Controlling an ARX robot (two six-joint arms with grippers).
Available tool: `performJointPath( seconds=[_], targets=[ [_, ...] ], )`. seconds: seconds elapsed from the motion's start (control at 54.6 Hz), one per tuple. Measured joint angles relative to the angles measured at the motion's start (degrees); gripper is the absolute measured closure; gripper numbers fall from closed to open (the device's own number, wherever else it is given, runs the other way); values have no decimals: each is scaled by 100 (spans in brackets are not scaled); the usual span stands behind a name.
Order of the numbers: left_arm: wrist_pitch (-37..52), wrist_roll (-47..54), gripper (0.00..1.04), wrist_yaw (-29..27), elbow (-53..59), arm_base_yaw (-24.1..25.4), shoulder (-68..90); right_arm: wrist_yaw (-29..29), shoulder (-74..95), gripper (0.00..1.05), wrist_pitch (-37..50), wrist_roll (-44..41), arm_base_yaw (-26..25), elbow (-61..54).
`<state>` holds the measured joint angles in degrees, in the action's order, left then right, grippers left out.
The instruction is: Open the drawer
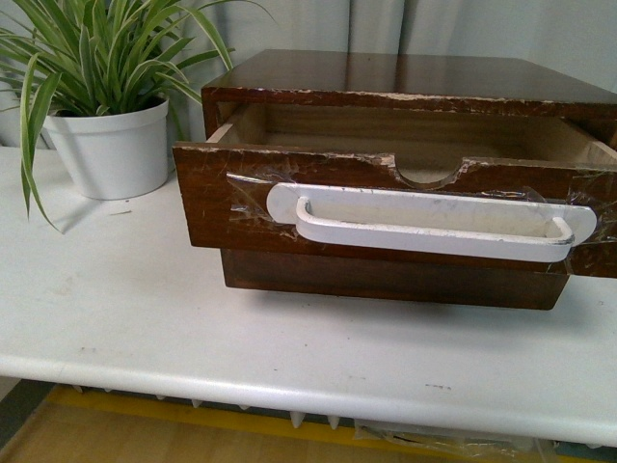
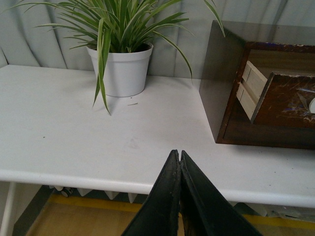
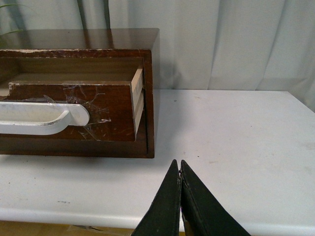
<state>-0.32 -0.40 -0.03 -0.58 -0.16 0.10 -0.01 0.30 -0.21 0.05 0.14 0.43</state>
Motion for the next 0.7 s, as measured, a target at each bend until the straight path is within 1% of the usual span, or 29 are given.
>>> performJointPath(
  seconds=[0.183,0.238,0.312,0.348,0.422,0.568,0.587,0.697],
  targets=[
    [0,2,101,0,0,0,-2,0,-7,103,0,0,0,0],
    [0,-2,101,0,0,0,-2,-2,-7,97,0,-4,0,0],
    [0,-2,90,0,0,0,-2,0,-7,85,0,-4,0,0],
    [0,-2,82,0,0,0,-2,-2,-7,78,0,-4,0,0],
    [0,0,72,0,0,0,-2,-2,-7,67,0,-4,0,0],
    [0,-2,46,0,0,0,-2,0,-7,42,0,-4,0,0],
    [0,-2,45,0,0,0,-2,0,-7,40,0,-4,0,0],
    [0,0,25,0,2,0,-2,-2,-7,20,0,-4,0,0]
  ],
)
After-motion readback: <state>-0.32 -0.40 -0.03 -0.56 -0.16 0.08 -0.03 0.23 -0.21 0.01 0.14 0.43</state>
